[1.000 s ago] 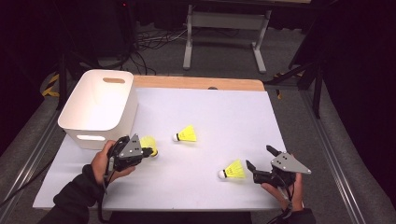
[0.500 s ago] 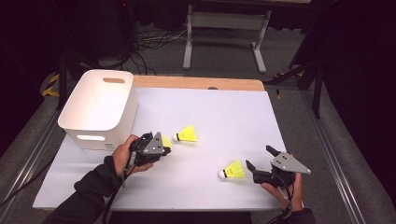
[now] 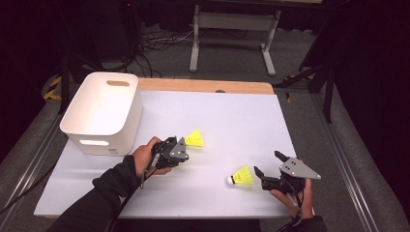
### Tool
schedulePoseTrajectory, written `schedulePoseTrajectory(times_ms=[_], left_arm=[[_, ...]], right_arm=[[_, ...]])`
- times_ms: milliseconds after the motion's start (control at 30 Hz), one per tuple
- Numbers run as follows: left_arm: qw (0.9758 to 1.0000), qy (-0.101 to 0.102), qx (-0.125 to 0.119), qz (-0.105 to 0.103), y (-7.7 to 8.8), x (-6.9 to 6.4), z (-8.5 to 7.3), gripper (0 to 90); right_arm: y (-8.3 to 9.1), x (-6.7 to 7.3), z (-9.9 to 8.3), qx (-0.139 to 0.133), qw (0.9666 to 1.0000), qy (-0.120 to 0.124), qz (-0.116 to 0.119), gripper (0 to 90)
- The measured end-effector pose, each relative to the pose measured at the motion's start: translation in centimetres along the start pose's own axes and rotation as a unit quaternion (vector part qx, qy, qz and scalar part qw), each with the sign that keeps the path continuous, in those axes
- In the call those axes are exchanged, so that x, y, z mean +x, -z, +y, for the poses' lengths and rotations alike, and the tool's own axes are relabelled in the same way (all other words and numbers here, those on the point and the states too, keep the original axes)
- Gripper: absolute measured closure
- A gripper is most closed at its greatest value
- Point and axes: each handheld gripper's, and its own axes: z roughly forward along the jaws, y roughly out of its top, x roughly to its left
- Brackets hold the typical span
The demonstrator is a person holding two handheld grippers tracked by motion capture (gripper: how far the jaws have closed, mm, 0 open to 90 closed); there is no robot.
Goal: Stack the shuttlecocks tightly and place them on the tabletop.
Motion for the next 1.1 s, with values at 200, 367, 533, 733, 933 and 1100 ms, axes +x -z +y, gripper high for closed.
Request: schedulePoseTrajectory(times_ms=[200, 367, 533, 733, 933, 1100], left_arm=[[0.9998, -0.002, 0.014, -0.015, -0.9, -0.1, 0.7, 87.3], [0.9993, -0.004, 0.022, -0.031, -1.4, -0.4, 1.0, 87.0], [0.9988, 0.014, 0.016, -0.044, -1.3, -0.4, 0.9, 81.4], [0.9984, 0.026, -0.003, -0.05, -0.5, -0.3, 0.7, 77.3], [0.9982, 0.04, -0.037, -0.024, 1.1, 0.0, 0.3, 65.7], [0.9974, 0.059, -0.041, 0.011, 1.8, 0.5, 0.1, 46.0]], right_arm=[[-0.1, 0.1, 0.0, 0.003, 1.0, 0.004, 0.002, 12.4], [-0.1, 0.1, 0.0, 0.003, 1.0, 0.005, 0.004, 12.4], [-0.1, 0.0, 0.0, 0.004, 0.9999, 0.006, 0.007, 12.3], [0.0, -0.1, -0.1, 0.003, 0.9999, 0.002, 0.011, 12.4], [0.6, -0.4, 0.0, -0.018, 0.9997, -0.01, -0.01, 13.5], [0.7, -0.5, 0.0, -0.017, 0.9997, -0.009, -0.012, 14.0]])
